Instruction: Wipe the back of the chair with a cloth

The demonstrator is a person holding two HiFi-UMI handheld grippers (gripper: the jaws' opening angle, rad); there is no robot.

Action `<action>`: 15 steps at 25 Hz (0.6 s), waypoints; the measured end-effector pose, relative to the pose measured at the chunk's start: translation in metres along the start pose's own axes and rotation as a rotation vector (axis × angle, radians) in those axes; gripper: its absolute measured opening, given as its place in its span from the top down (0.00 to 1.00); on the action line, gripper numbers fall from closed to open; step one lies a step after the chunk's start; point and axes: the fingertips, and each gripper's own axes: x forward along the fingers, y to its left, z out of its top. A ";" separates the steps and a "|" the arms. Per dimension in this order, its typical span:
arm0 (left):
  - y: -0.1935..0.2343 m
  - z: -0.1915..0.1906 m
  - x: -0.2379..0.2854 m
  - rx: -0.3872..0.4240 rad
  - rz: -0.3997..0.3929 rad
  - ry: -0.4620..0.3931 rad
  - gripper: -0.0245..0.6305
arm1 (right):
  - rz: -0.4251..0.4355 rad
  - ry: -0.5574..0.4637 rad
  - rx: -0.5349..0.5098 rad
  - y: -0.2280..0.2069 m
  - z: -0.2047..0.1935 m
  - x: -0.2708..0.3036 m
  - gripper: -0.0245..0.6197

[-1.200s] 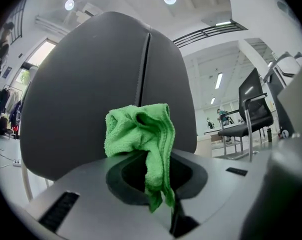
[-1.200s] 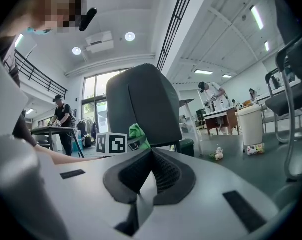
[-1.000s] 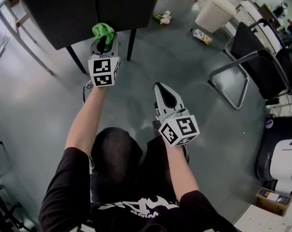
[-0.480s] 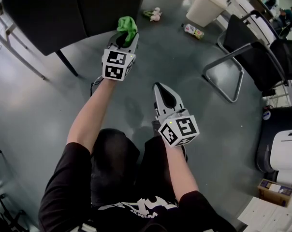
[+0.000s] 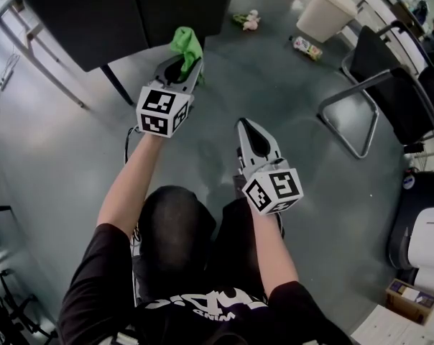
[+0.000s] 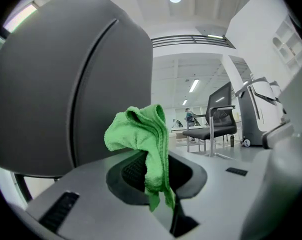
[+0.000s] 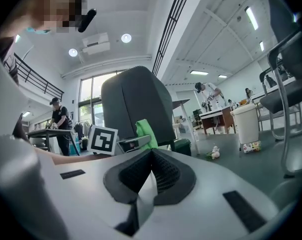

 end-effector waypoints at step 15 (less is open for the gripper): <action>0.049 -0.012 -0.181 -0.072 0.183 0.041 0.86 | 0.067 0.009 -0.006 0.011 -0.002 0.018 0.97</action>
